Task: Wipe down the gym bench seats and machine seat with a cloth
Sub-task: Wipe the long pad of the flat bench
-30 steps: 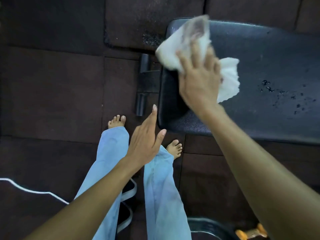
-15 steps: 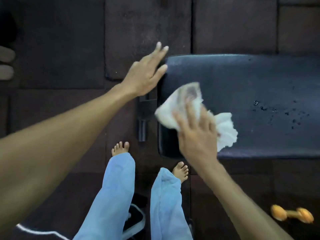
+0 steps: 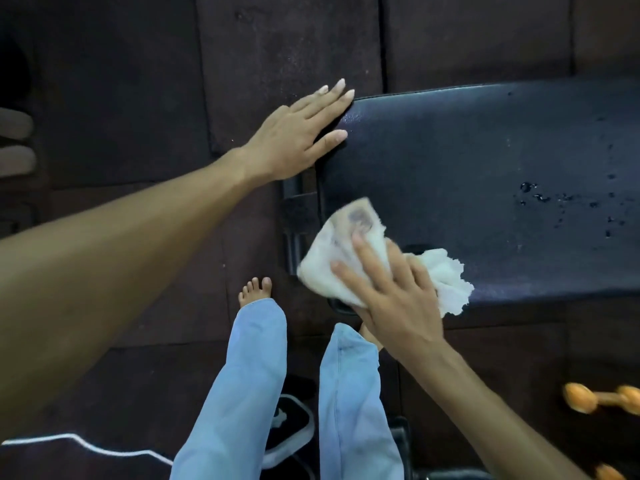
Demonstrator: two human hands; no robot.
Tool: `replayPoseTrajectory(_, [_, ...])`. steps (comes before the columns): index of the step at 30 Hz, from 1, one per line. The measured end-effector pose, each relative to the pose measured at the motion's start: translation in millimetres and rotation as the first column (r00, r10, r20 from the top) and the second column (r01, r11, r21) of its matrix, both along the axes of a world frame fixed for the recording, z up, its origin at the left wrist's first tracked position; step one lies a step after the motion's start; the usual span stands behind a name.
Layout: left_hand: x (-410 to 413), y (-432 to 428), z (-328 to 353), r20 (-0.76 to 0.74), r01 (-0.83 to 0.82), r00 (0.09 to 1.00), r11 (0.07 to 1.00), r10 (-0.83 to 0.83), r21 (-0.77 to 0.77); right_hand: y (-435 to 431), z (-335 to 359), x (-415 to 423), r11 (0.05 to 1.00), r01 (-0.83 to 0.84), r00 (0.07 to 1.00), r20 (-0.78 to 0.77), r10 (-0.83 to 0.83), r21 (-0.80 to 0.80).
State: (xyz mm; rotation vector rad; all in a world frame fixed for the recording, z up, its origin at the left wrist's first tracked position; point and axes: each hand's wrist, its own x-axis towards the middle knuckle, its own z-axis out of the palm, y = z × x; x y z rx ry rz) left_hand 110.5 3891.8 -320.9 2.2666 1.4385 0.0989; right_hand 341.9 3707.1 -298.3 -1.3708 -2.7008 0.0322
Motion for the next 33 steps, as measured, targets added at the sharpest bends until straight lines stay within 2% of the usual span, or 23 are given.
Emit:
replayPoseTrajectory(2, [1.7, -1.7, -0.4, 0.006, -0.031, 1.0, 1.0, 0.031, -0.008, 3.0, 2.8, 36.2, 0.966, -0.255, 0.966, 0.028, 0.256, -0.029])
replayPoseTrajectory(3, [3.1, -3.0, -1.0, 0.015, -0.055, 0.998, 0.998, 0.055, -0.011, 10.4, 3.1, 50.2, 0.957, -0.286, 0.956, 0.052, 0.288, -0.045])
replayPoseTrajectory(4, [4.8, -4.2, -0.9, 0.026, -0.079, 0.996, 0.997, 0.08, -0.01, 17.7, 2.6, 56.7, 0.974, -0.221, 0.973, 0.06, 0.224, -0.05])
replayPoseTrajectory(6, [7.6, -6.0, -0.4, 0.036, -0.099, 0.994, 0.995, 0.099, -0.004, 24.0, 1.7, 40.5, 0.981, 0.188, 0.982, 0.008, -0.187, -0.046])
replayPoseTrajectory(8, [8.7, -5.7, 0.1, 0.028, -0.089, 0.996, 0.996, 0.089, -0.008, 18.4, -1.8, -4.2, 0.855, 0.516, 0.851, -0.083, -0.518, -0.049])
replayPoseTrajectory(9, [8.9, -4.8, -0.1, 0.017, -0.077, 0.997, 0.997, 0.077, -0.008, 14.1, -2.9, -23.7, 0.84, 0.54, 0.835, -0.091, -0.542, -0.05])
replayPoseTrajectory(10, [9.7, -3.5, 0.1, -0.002, -0.057, 0.998, 0.998, 0.057, -0.004, 10.5, -2.8, -35.1, 0.882, 0.471, 0.878, -0.085, -0.472, -0.032])
replayPoseTrajectory(12, [10.7, -0.1, 1.1, -0.076, -0.005, 0.997, 1.0, 0.006, 0.009, 8.2, -0.2, -26.2, 0.985, 0.17, 0.983, -0.061, -0.17, -0.013])
replayPoseTrajectory(14, [12.3, 1.6, 3.1, -0.177, 0.023, 0.984, 0.999, -0.017, 0.032, 17.1, 4.4, 9.2, 0.998, -0.051, 0.997, -0.067, 0.049, -0.031])
replayPoseTrajectory(15, [14.4, 1.0, 4.0, -0.213, 0.021, 0.977, 0.998, -0.009, 0.053, 24.0, 4.3, 28.9, 0.998, -0.048, 0.997, -0.057, 0.046, -0.041])
replayPoseTrajectory(17, [19.8, -3.5, 7.0, -0.25, -0.004, 0.968, 0.997, 0.024, 0.083, 43.8, -1.9, 73.0, 0.984, 0.175, 0.985, -0.003, -0.175, -0.025])
replayPoseTrajectory(19, [29.6, -11.1, 9.0, -0.266, -0.074, 0.96, 0.995, 0.089, 0.065, 73.4, -2.2, 113.4, 0.86, 0.508, 0.861, 0.01, -0.508, -0.037])
replayPoseTrajectory(21, [52.8, -17.0, 10.9, -0.256, -0.154, 0.952, 0.986, 0.165, 0.064, 104.8, -1.7, 131.1, 0.563, 0.819, 0.564, -0.025, -0.825, -0.112])
replayPoseTrajectory(22, [71.5, -19.9, 11.9, -0.244, -0.174, 0.952, 0.982, 0.185, 0.069, 114.7, -1.0, 127.3, 0.424, 0.894, 0.422, -0.043, -0.906, -0.143])
replayPoseTrajectory(23, [93.5, -23.5, 12.1, -0.234, -0.178, 0.953, 0.981, 0.192, 0.078, 117.6, 0.3, 119.3, 0.39, 0.91, 0.389, -0.038, -0.921, -0.144])
replayPoseTrajectory(24, [116.8, -27.3, 12.2, -0.226, -0.178, 0.955, 0.98, 0.193, 0.084, 111.1, -0.1, 112.3, 0.485, 0.868, 0.485, -0.031, -0.874, -0.108])
replayPoseTrajectory(26, [155.6, -32.6, 12.9, -0.224, -0.235, 0.942, 0.968, 0.249, 0.087, 76.6, -3.4, 120.8, 0.846, 0.531, 0.847, 0.015, -0.531, -0.051])
replayPoseTrajectory(27, [166.4, -33.7, 12.7, -0.235, -0.285, 0.925, 0.954, 0.299, 0.09, 60.9, -4.1, 140.0, 0.941, 0.335, 0.942, 0.042, -0.333, -0.042])
replayPoseTrajectory(28, [171.0, -34.1, 11.3, -0.243, -0.326, 0.908, 0.94, 0.34, 0.097, 55.4, -3.9, 165.5, 0.973, 0.227, 0.973, 0.056, -0.225, -0.048])
replayPoseTrajectory(29, [171.4, -33.7, 9.8, -0.242, -0.349, 0.899, 0.931, 0.364, 0.105, 60.6, -5.2, 191.6, 0.972, 0.228, 0.971, 0.081, -0.224, -0.048])
replayPoseTrajectory(31, [167.0, -32.0, 8.1, -0.225, -0.348, 0.903, 0.931, 0.365, 0.113, 89.4, -4.8, 223.0, 0.856, 0.517, 0.852, 0.109, -0.513, -0.015])
replayPoseTrajectory(32, [166.5, -30.2, 7.2, -0.219, -0.343, 0.907, 0.932, 0.361, 0.116, 113.2, -4.1, 229.6, 0.694, 0.719, 0.694, 0.076, -0.716, -0.033])
replayPoseTrajectory(33, [167.4, -29.2, 6.7, -0.216, -0.341, 0.908, 0.932, 0.36, 0.121, 139.3, -0.9, 228.8, 0.47, 0.878, 0.474, 0.022, -0.88, -0.093])
